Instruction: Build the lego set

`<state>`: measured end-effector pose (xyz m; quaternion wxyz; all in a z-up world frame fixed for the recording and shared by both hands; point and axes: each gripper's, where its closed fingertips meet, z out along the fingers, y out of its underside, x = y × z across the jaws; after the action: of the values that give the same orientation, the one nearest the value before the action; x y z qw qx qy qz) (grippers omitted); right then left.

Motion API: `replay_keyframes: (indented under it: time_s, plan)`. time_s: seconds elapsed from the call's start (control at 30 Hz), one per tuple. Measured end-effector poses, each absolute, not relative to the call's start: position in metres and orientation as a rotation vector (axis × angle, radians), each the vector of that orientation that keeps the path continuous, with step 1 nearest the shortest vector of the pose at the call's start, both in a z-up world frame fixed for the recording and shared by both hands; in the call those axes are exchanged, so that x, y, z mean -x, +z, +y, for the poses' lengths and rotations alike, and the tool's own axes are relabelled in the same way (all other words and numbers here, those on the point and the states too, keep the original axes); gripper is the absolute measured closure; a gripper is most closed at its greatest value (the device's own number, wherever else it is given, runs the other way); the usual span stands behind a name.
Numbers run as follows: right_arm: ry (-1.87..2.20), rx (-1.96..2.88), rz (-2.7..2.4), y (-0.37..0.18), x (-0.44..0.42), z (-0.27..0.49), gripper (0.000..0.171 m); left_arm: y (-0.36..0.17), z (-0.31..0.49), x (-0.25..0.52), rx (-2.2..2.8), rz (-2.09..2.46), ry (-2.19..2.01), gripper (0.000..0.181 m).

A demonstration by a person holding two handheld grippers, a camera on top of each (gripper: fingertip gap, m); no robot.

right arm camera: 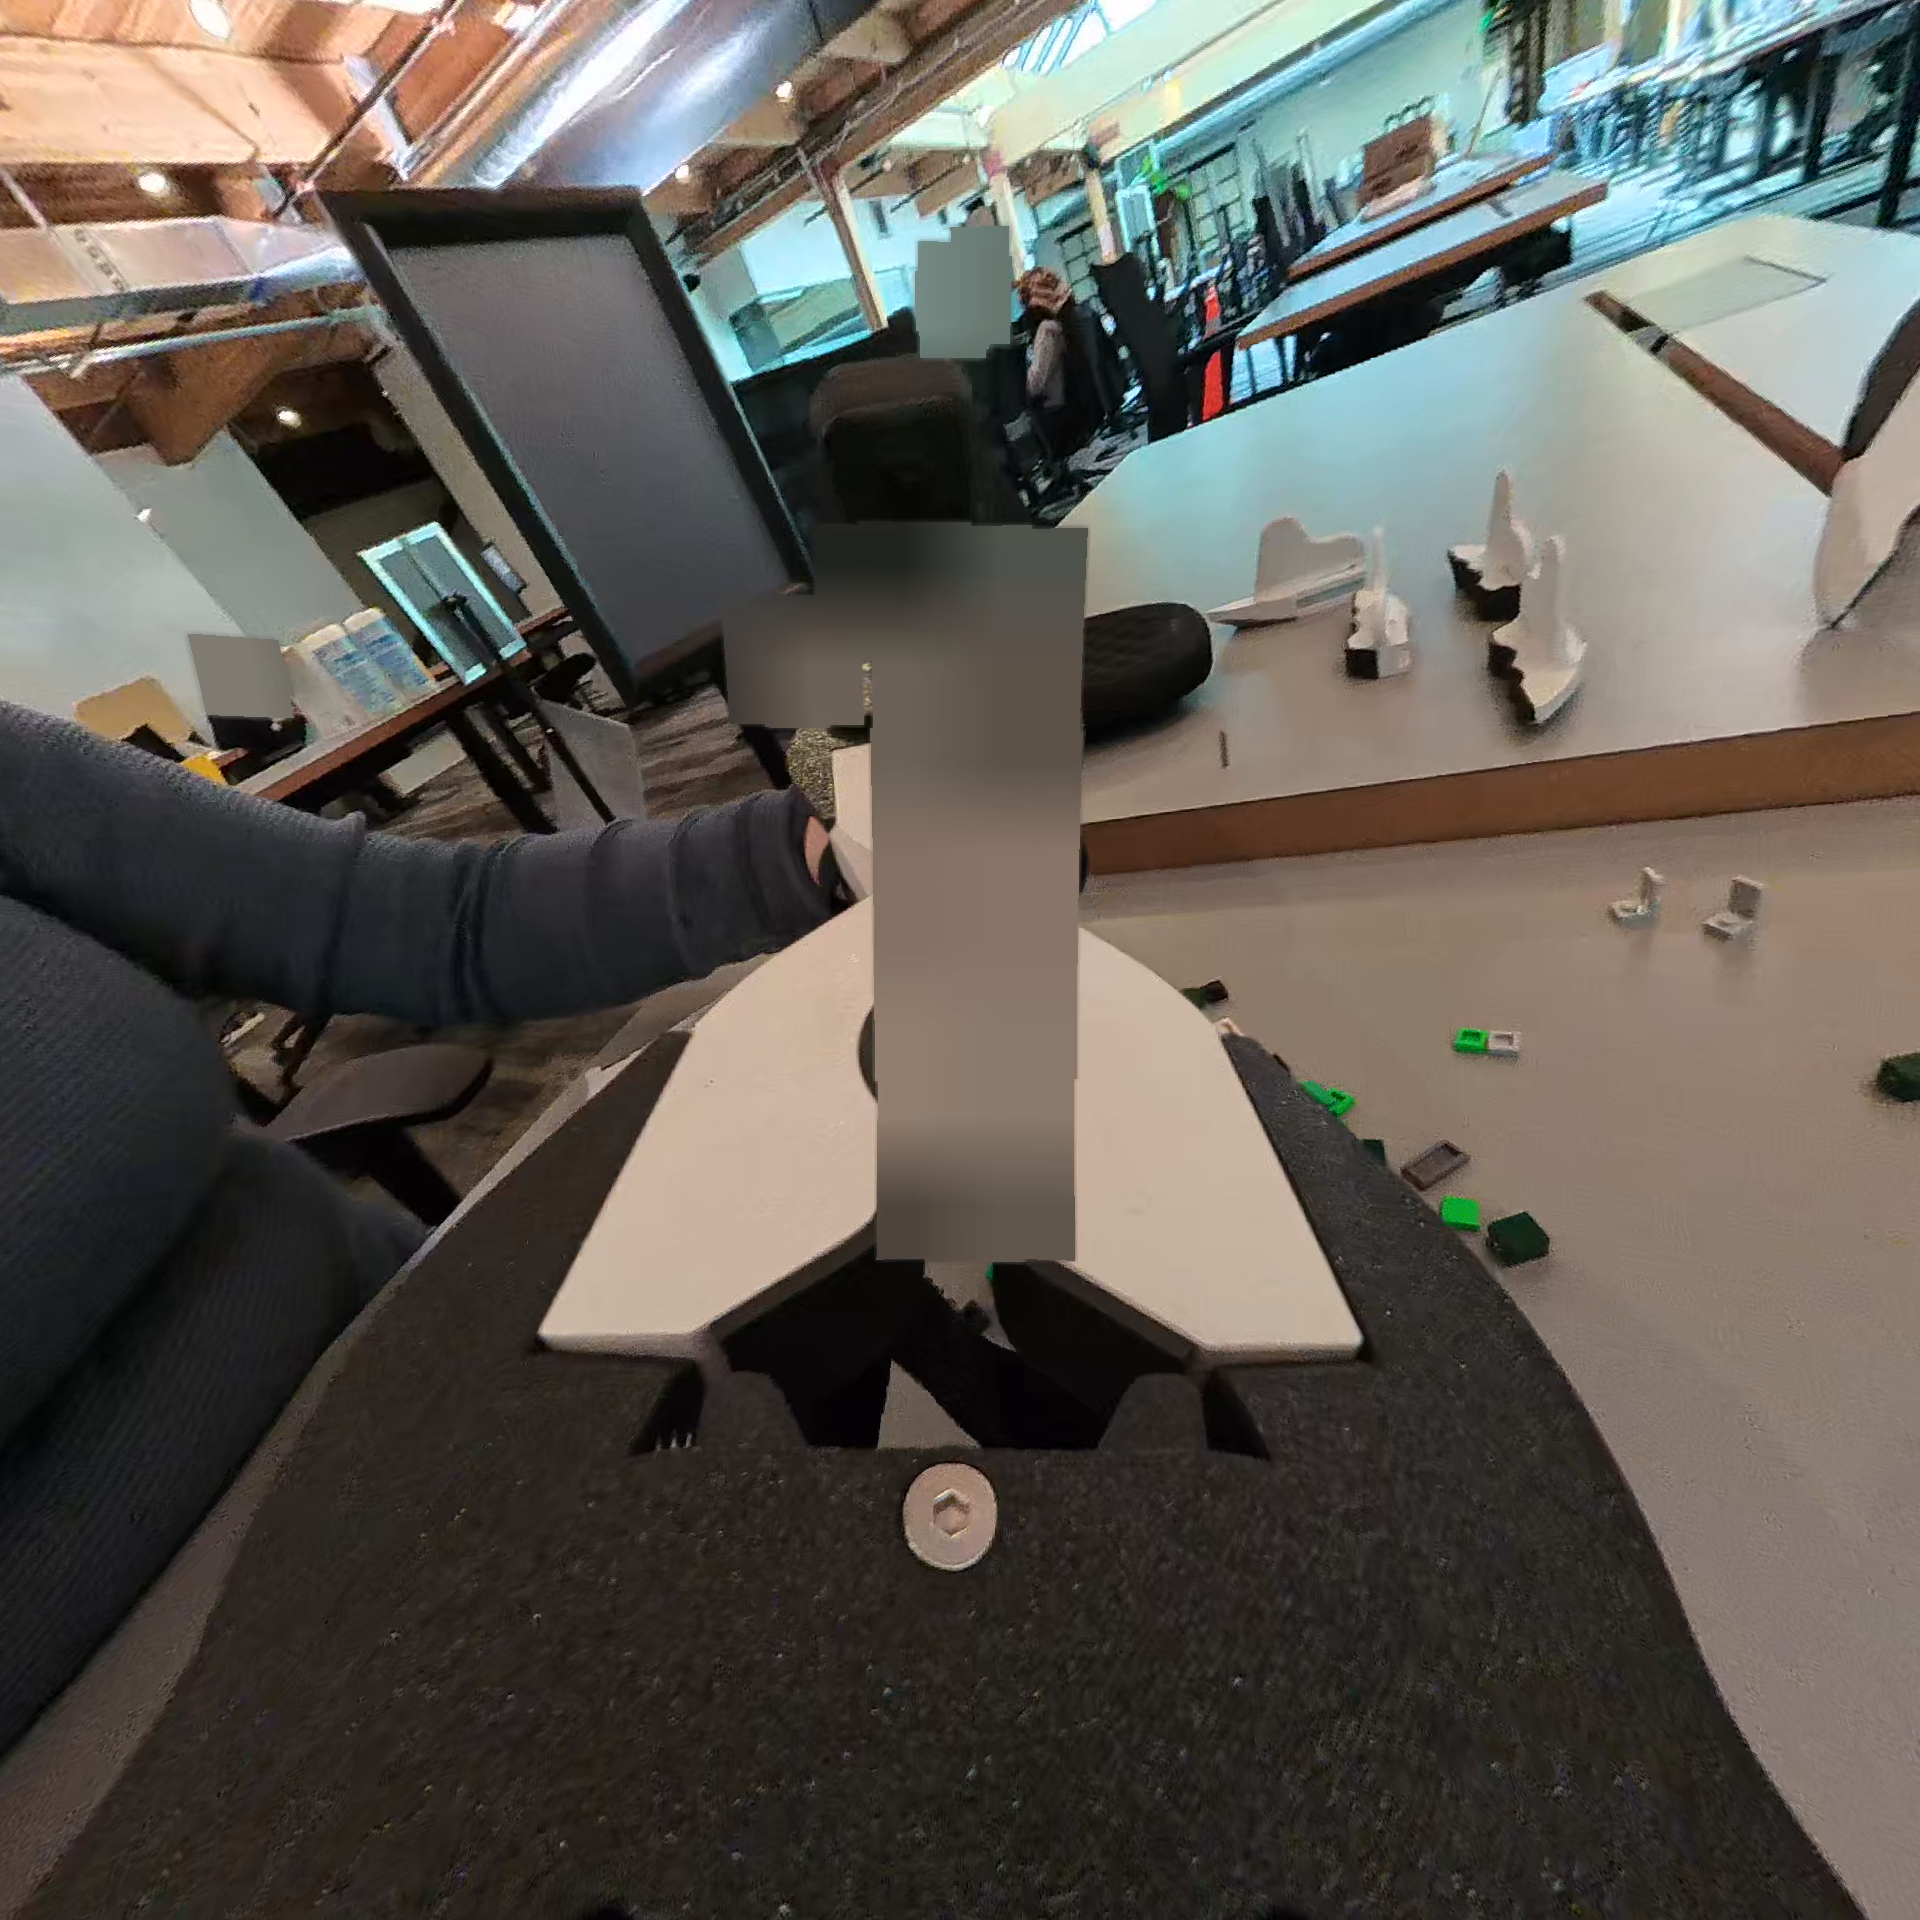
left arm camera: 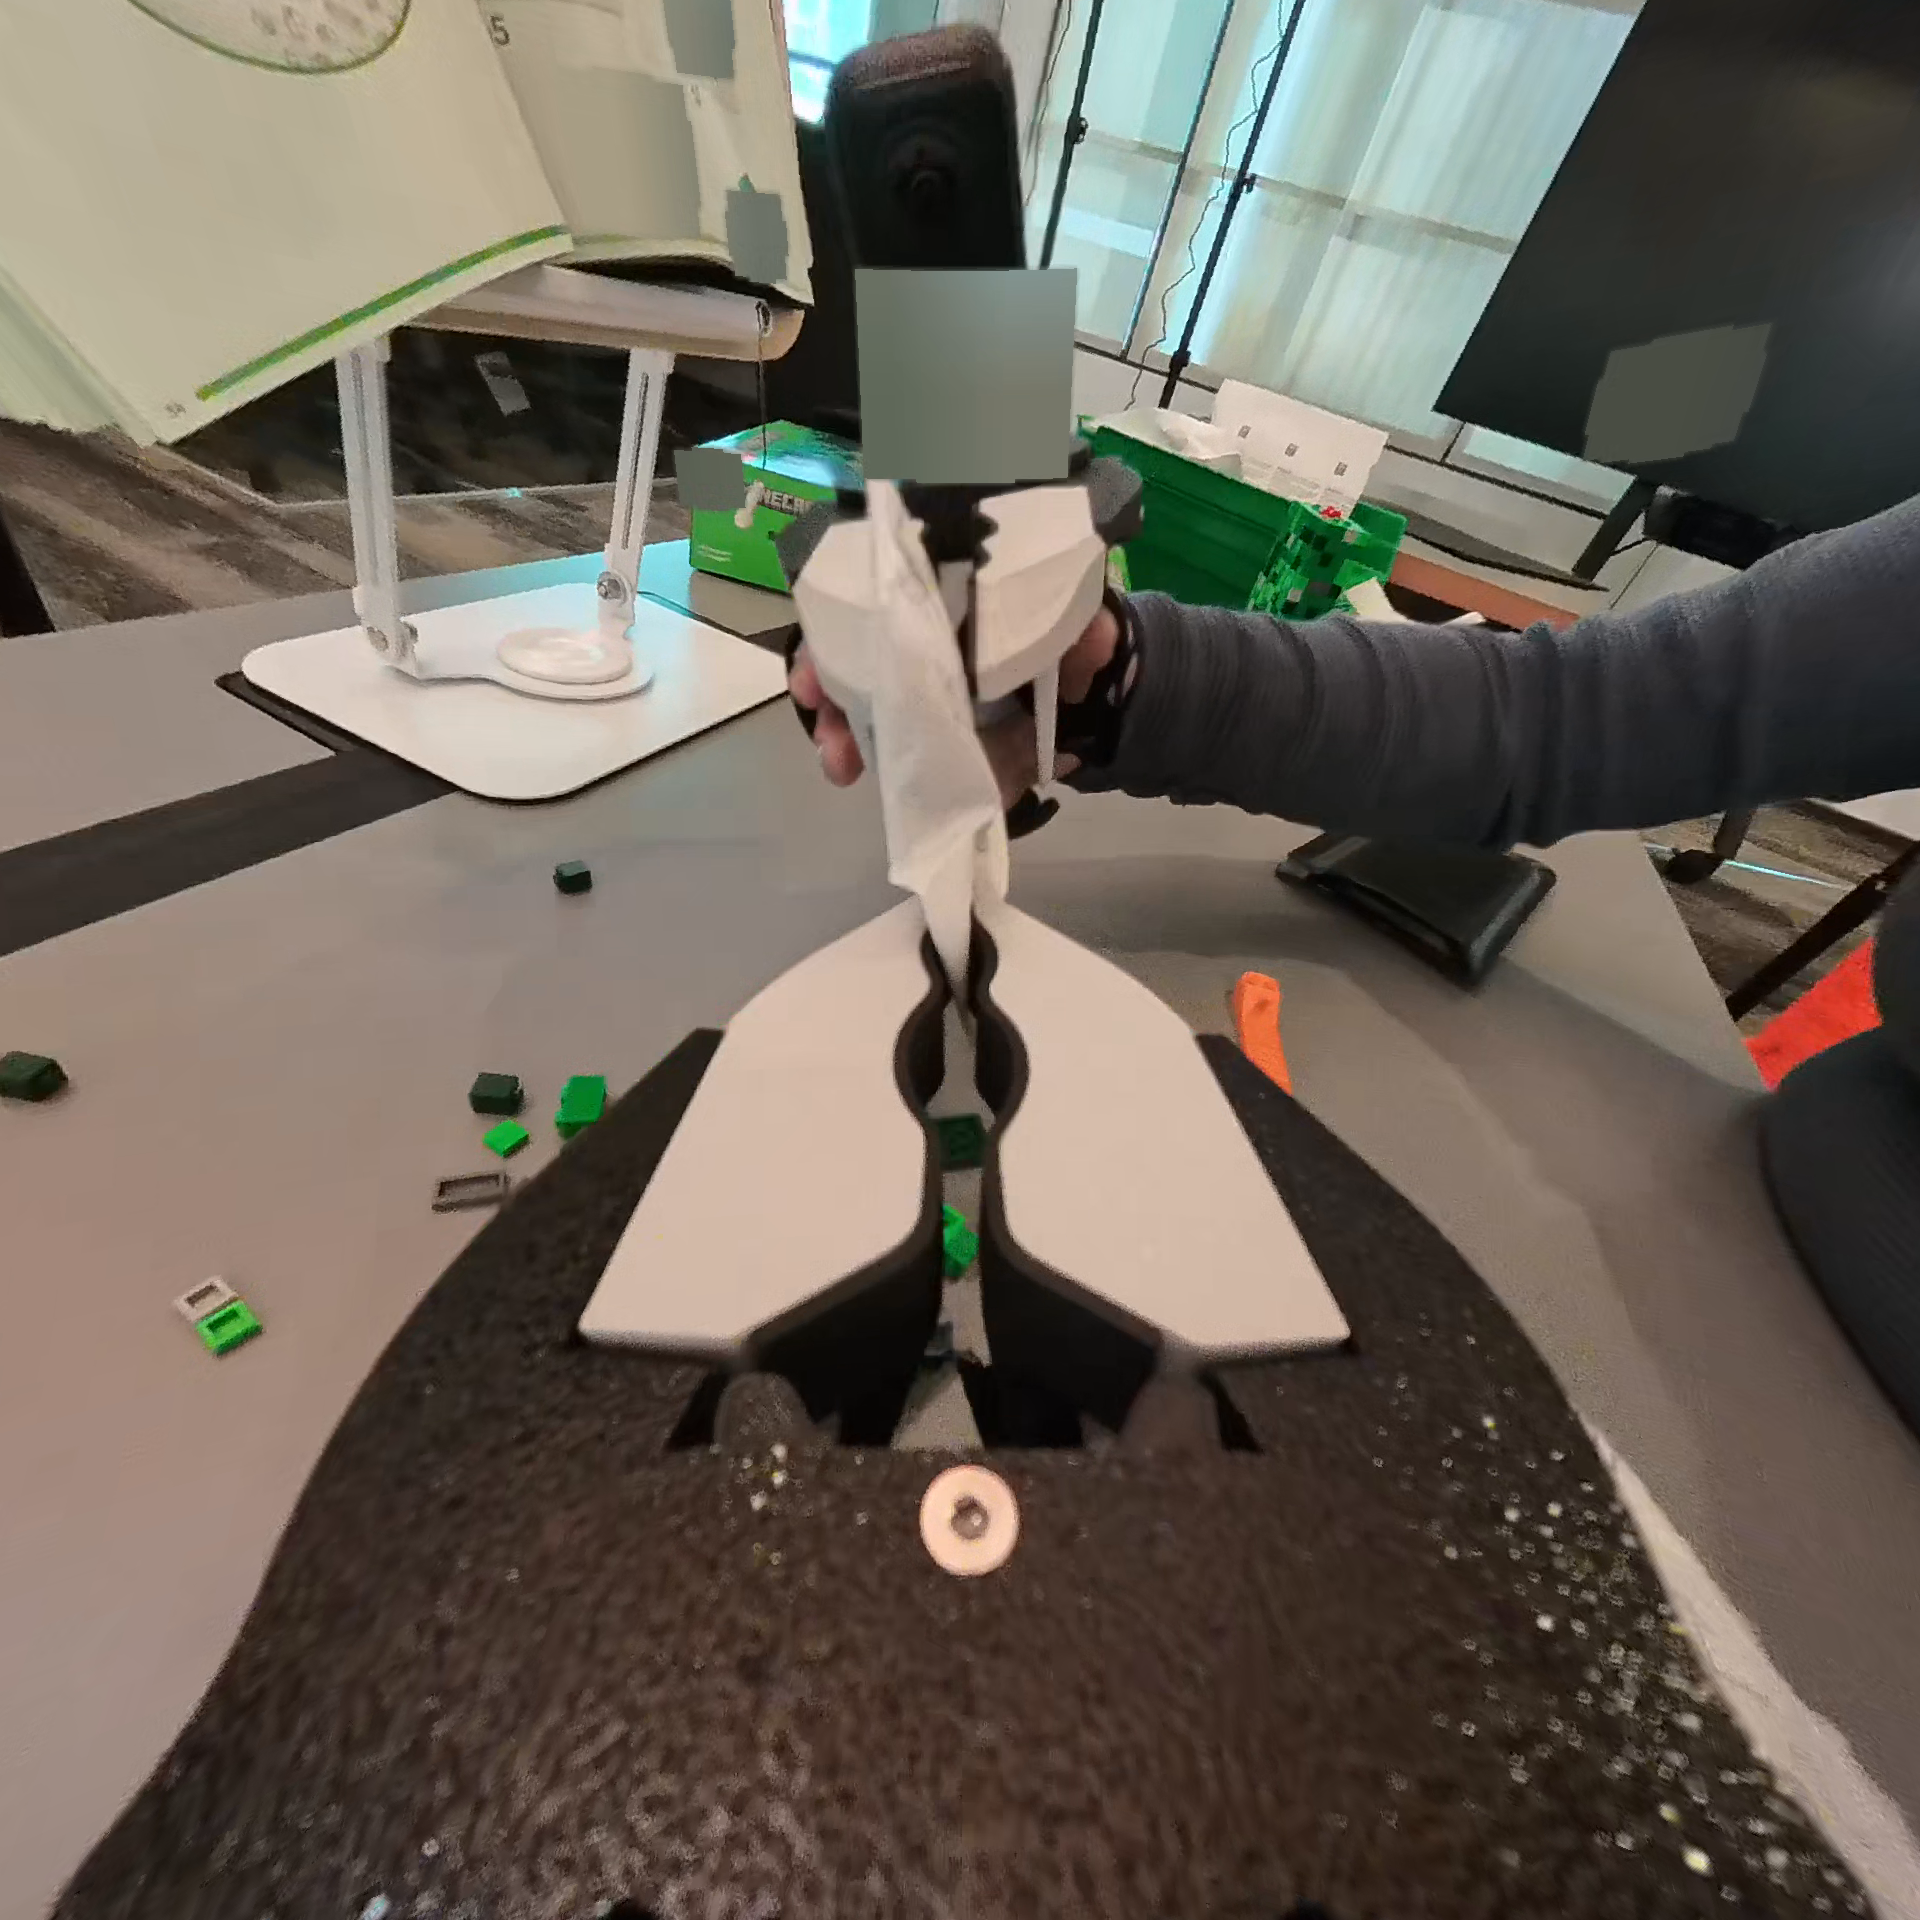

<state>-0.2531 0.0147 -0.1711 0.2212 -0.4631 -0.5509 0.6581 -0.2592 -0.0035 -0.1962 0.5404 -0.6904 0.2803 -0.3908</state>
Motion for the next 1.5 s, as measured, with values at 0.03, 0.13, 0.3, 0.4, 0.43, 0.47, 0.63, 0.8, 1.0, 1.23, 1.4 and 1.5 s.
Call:
replay_keyframes:
  time_s: [0.03, 0.13, 0.3, 0.4, 0.43, 0.47, 0.63, 0.8, 1.0, 1.23, 1.4, 1.5]
  plan:
    - [1.808, 1.302, -1.518, -0.174, 0.253, 0.016, 0.152, -0.193, -0.003, 0.259, 1.623, 0.653, -0.932, 0.181]
    - [1.883, 1.359, -1.570, -0.186, 0.251, 0.006, 0.134, -0.187, 0.000, 0.262, 1.571, 0.613, -0.944, 0.181]
    - [1.838, 1.328, -1.618, -0.191, 0.254, 0.003, 0.170, -0.196, -0.002, 0.261, 1.623, 0.638, -0.952, 0.181]
    - [1.702, 1.336, -1.738, -0.204, 0.253, 0.007, 0.171, -0.211, -0.002, 0.264, 1.733, 0.682, -0.910, 0.181]
    - [1.661, 1.348, -1.777, -0.209, 0.253, 0.008, 0.171, -0.216, -0.002, 0.266, 1.779, 0.694, -0.892, 0.181]
    - [1.615, 1.362, -1.819, -0.214, 0.253, 0.009, 0.171, -0.222, -0.002, 0.268, 1.826, 0.714, -0.859, 0.181]
    - [1.423, 1.383, -1.991, -0.231, 0.249, 0.011, 0.171, -0.239, -0.003, 0.273, 1.964, 0.801, -0.774, 0.181]
    - [1.348, 1.357, -2.063, -0.235, 0.248, 0.010, 0.171, -0.242, -0.006, 0.275, 1.995, 0.851, -0.752, 0.181]
    - [1.370, 1.328, -2.035, -0.234, 0.249, 0.007, 0.171, -0.240, -0.011, 0.276, 1.963, 0.843, -0.793, 0.181]
    - [1.596, 1.272, -1.813, -0.210, 0.253, 0.003, 0.171, -0.204, -0.008, 0.274, 1.727, 0.599, -1.031, 0.159]
    - [1.637, 1.268, -1.769, -0.206, 0.249, 0.005, 0.171, -0.172, -0.010, 0.287, 1.552, 0.490, -1.129, 0.155]
    - [1.665, 1.249, -1.739, -0.200, 0.250, 0.005, 0.171, -0.181, -0.010, 0.277, 1.611, 0.532, -1.154, 0.163]
